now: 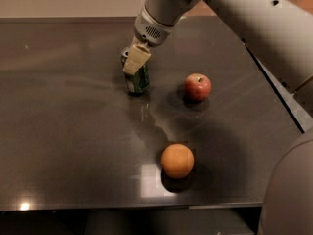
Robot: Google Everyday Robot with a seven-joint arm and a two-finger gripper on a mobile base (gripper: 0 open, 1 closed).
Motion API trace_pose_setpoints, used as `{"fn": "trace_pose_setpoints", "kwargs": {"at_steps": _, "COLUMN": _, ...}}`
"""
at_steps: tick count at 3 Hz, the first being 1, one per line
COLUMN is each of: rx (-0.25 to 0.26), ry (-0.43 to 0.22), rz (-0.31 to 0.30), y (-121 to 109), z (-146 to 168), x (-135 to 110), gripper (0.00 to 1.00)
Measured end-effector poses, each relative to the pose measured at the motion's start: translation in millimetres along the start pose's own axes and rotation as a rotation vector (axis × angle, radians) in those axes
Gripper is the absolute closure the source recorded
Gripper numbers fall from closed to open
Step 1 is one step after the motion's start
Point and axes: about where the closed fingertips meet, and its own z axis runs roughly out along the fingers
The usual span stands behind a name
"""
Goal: Move green can near apple
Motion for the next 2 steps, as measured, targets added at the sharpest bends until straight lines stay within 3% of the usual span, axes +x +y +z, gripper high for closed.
{"fn": "trace_pose_setpoints", "kwargs": {"at_steps": 2, "rx": 0.025, "ry": -0.059, "rz": 0.134, "y": -19.6, "z": -17.7, "x": 47.8, "gripper": 1.0}}
